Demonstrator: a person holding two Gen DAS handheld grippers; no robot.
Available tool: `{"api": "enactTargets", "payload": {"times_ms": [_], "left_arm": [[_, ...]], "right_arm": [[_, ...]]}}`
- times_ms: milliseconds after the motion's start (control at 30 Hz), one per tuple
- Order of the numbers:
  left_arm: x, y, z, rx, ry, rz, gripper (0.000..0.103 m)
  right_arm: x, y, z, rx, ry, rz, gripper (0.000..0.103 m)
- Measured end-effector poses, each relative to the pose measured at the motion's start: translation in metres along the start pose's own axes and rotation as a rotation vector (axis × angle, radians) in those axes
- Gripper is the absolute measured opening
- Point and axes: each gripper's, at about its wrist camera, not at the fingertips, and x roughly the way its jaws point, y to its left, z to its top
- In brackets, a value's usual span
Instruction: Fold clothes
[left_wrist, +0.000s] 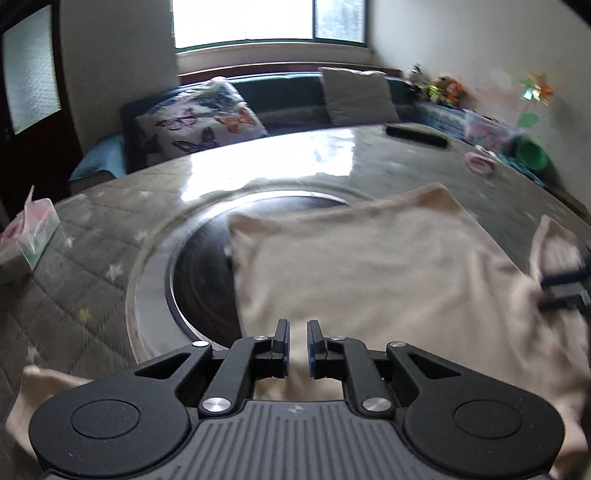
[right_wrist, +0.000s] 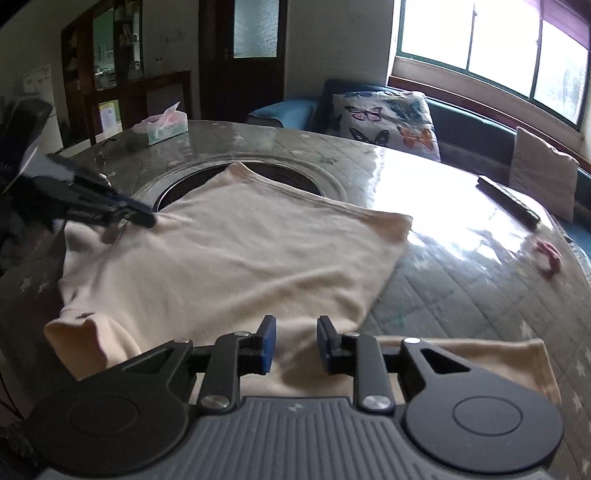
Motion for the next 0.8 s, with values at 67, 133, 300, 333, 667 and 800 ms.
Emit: {"api": "enactTargets", "payload": {"times_ms": [67,133,300,333,667,800], "left_arm": [[0.013,0.006,0.014,-0.036,-0.008,0.042,0.022],[0.025,0.012,0.026,-0.067,-0.008,0.068,0.035],[0.058,0.024,0.050,-0.107,0.004,0.124,0.047],[0.064,0.026,0.053,-0.116,0.011,0.130,0.047],[0.090,0.027,0.060,-0.107,0.003,0.163,0.002],[0.093,0.032,0.061,-0.117,-0.005,0.203,0.002]], "right_arm": [[0.007,-0.001,0.000,0.008,0.014,0.007,0.024],[0.013,-0.002,-0.001,0.011,0.031,0.003,0.024],[0.015,-0.006,-0.004,0.022,0.048,0.008,0.024],[0.014,-0.006,-0.003,0.024,0.048,0.010,0.024],[0.020,0.000,0.000,0.012,0.027,0.031,0.040],[0.020,-0.005,-0.007,0.016,0.049,0.021,0.041]]}}
